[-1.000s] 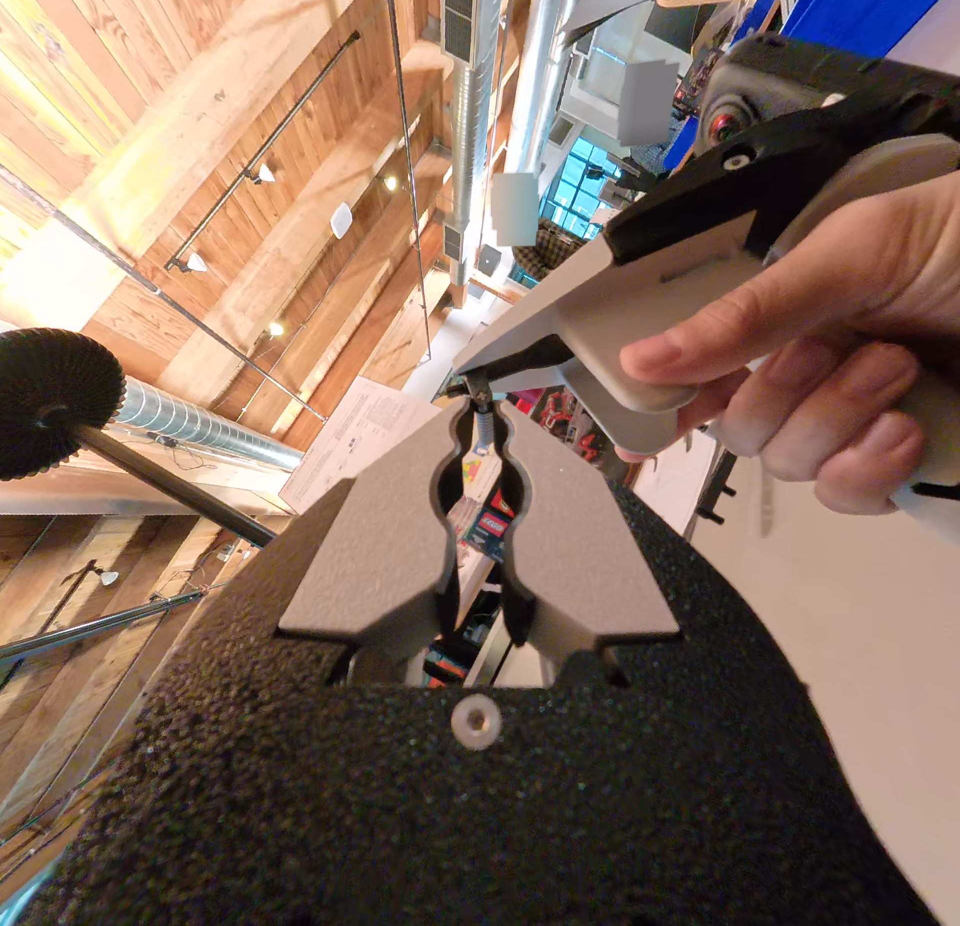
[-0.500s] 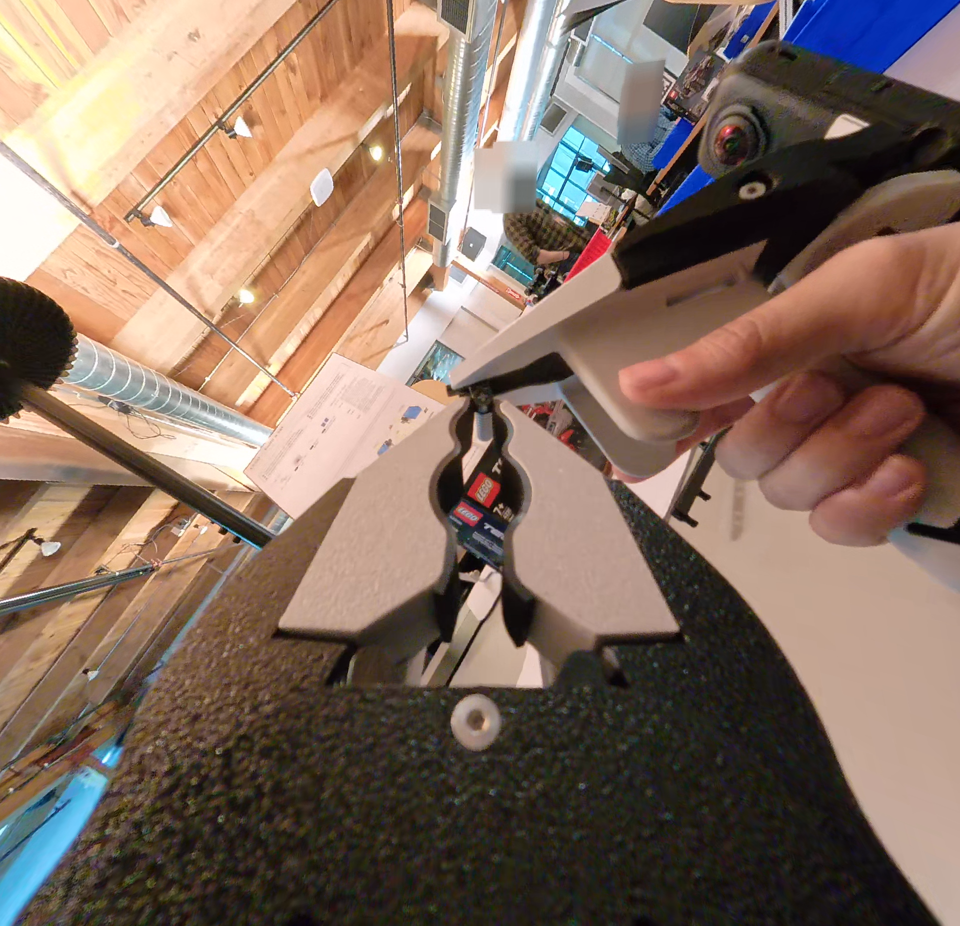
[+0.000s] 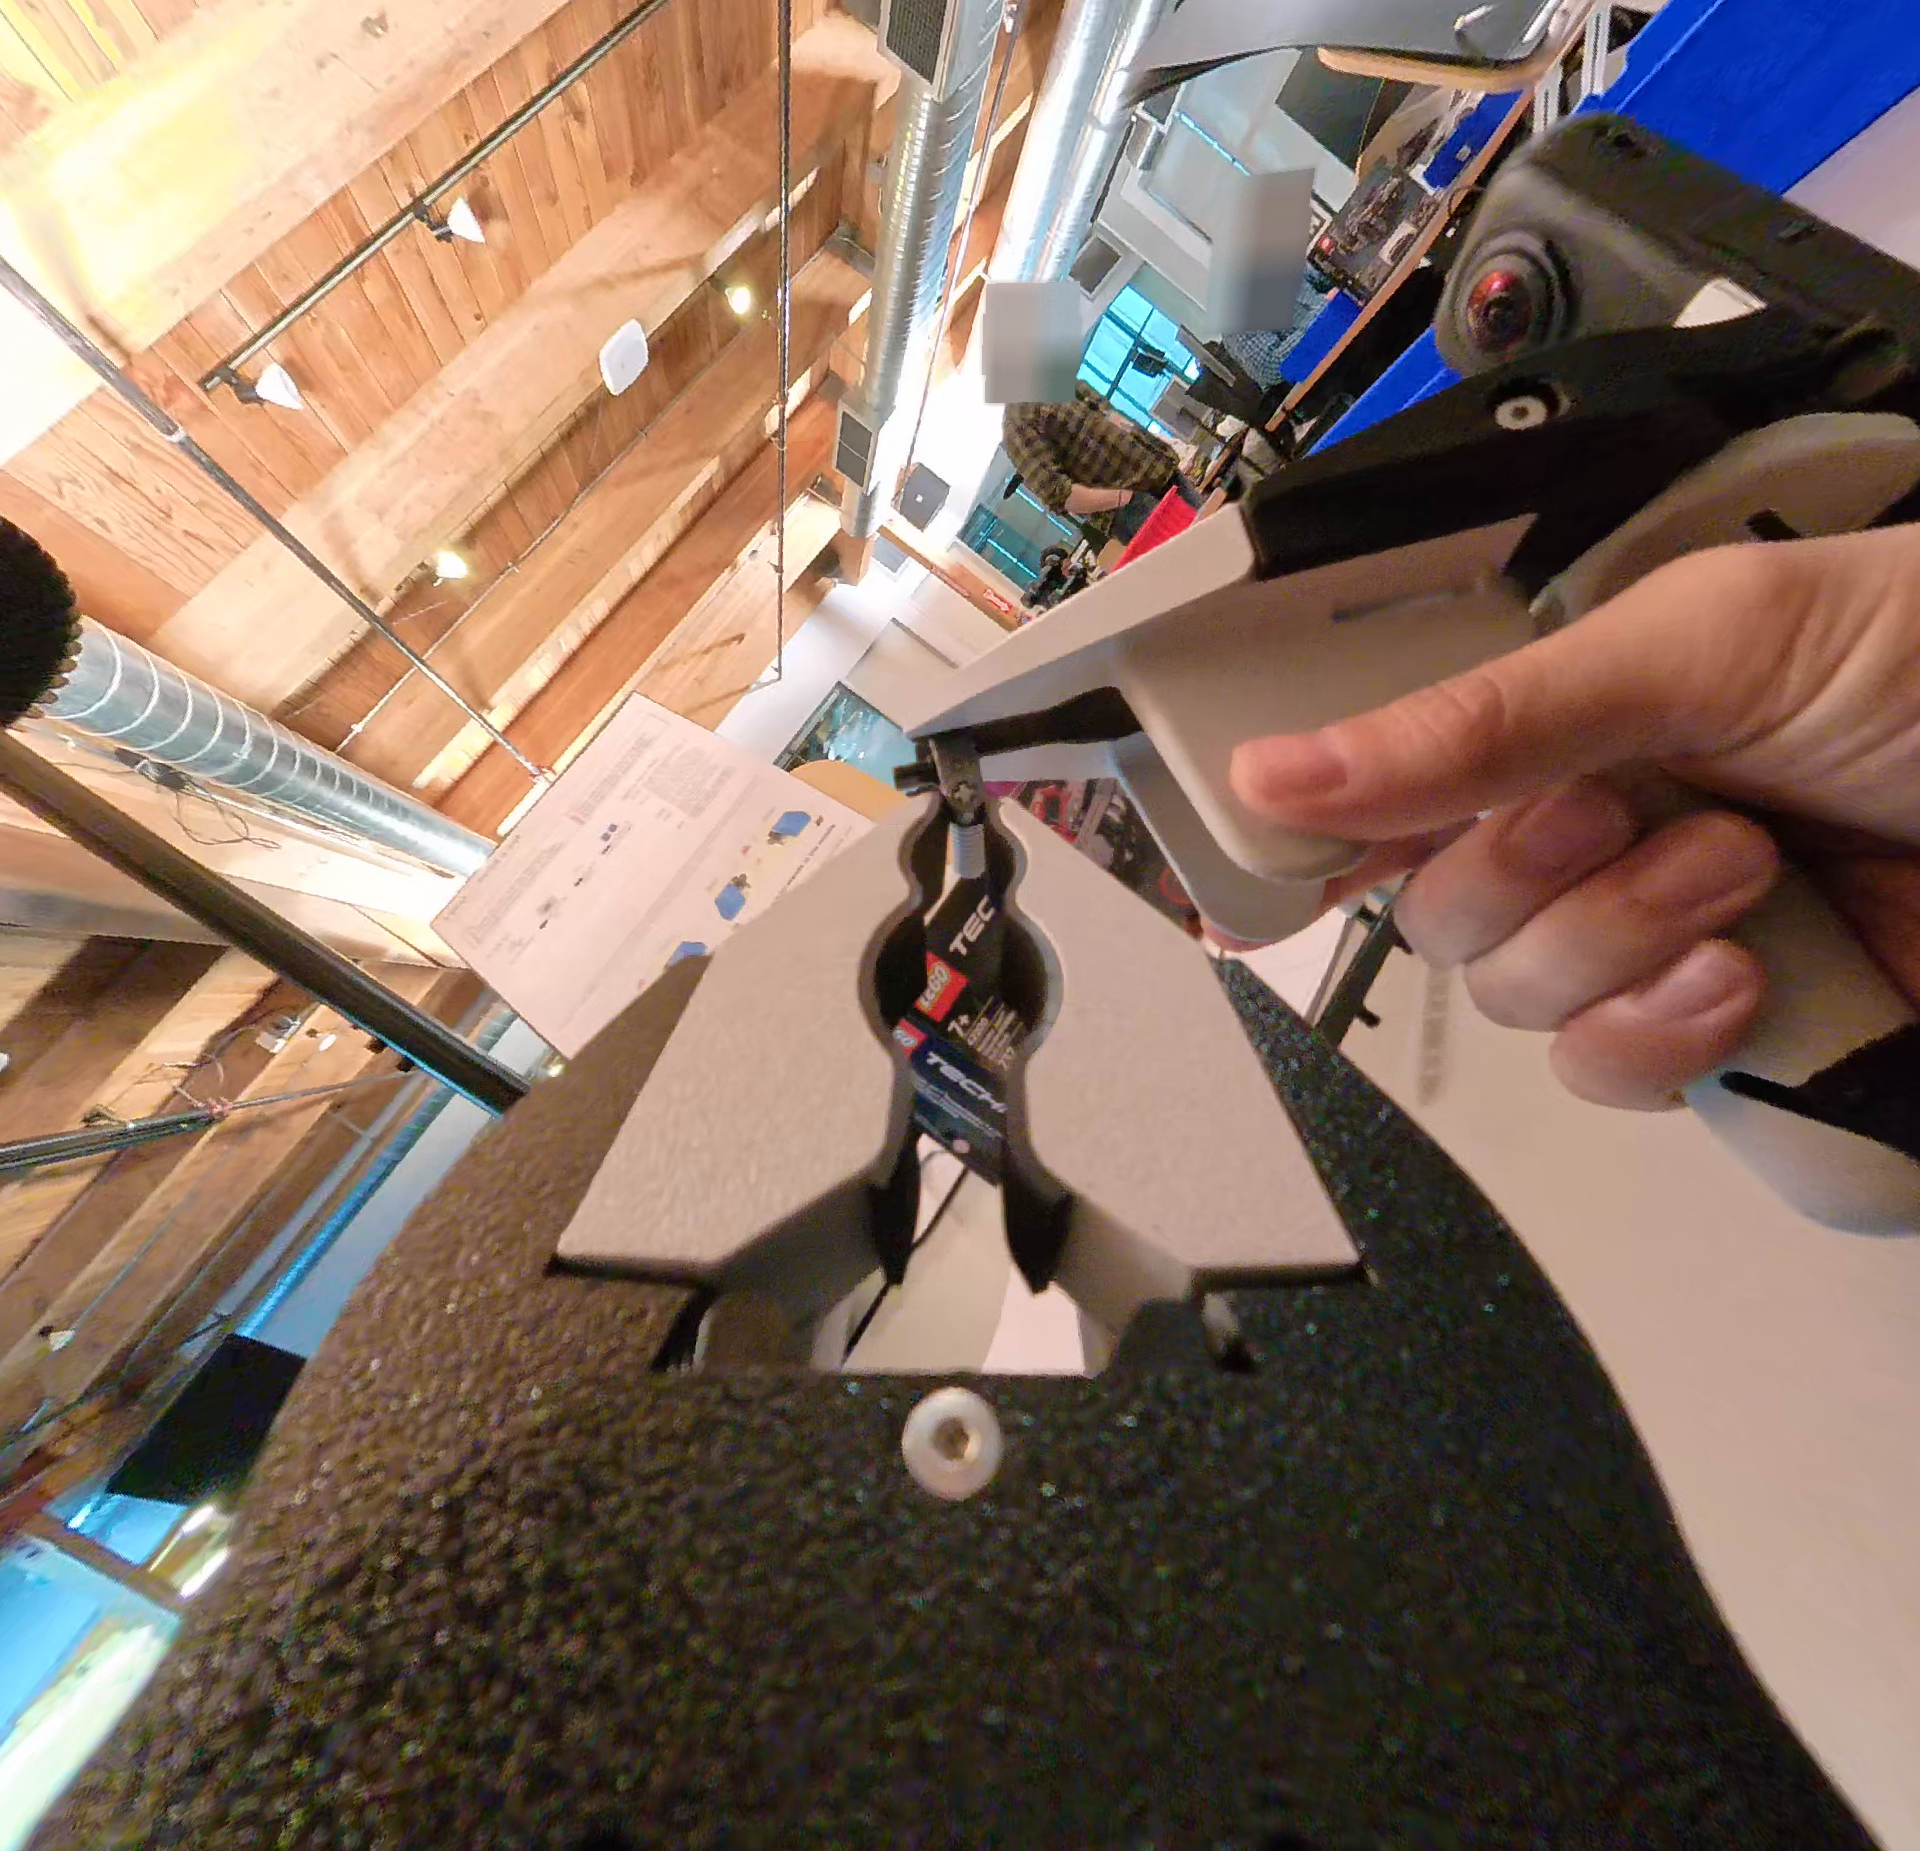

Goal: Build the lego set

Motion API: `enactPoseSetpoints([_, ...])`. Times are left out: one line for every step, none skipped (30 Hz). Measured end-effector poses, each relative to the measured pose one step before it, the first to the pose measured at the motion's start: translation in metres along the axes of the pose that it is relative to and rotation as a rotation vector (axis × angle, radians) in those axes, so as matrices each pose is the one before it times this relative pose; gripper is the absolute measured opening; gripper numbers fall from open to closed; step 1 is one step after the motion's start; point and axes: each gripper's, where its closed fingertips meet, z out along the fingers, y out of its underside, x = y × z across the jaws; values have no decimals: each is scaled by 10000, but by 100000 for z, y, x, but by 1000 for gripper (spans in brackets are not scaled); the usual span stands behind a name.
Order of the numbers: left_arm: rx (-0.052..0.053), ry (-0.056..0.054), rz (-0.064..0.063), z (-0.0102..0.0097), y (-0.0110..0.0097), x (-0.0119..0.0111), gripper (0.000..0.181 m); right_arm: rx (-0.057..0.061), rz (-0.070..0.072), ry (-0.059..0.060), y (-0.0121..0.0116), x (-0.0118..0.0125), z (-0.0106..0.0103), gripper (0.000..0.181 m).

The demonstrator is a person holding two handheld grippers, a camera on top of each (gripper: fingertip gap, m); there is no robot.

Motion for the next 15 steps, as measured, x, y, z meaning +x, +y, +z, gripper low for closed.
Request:
enactPoseSetpoints([15,-10,-92,8,-11,-20,4,-60,-204,94,10,8,32,5])
enactPoseSetpoints([32,-4,-99,-4,-54,-51,4,-26,-24,-18,-24,-80,62,5])
enactPoseSetpoints([12,15,-41,12,-74,-22,4,25,145,-103,-52,-80,22,4])
enactPoseSetpoints([-25,12,6,28,-21,4,4,53,163,-75,-58,4,-42,4])
enactPoseSetpoints([-16,-8,11,23,-8,25,4,61,35,1,-17,33,-26,5])
enactPoseSetpoints([9,-13,13,1,-2,39,4,46,-53,8,31,-21,-25,5])
enactPoseSetpoints([-13,1,20,6,33,31,4,21,-11,-14,28,-23,-13,6])
enactPoseSetpoints([-17,2,20,23,41,26,4,-8,35,-7,19,7,-4,8])
enactPoseSetpoints([16,3,-32,9,-17,34,4,-15,-36,42,-4,45,-12,6])
enactPoseSetpoints([30,16,-65,-11,-70,66,4,-22,-109,28,0,-9,-12,5])
enactPoseSetpoints([-24,20,-30,17,2,108,4,-87,-179,14,29,-73,-47,5])
enactPoseSetpoints([-92,12,-15,48,140,117,4,-214,-269,212,127,158,-23,5])
enactPoseSetpoints([-18,3,-10,62,105,103,4,-264,-155,163,128,169,8,5])
enactPoseSetpoints([26,7,30,36,53,69,4,-188,-45,15,33,53,-30,5])
enactPoseSetpoints([-13,1,50,38,86,57,4,-130,-129,70,55,88,-18,5])
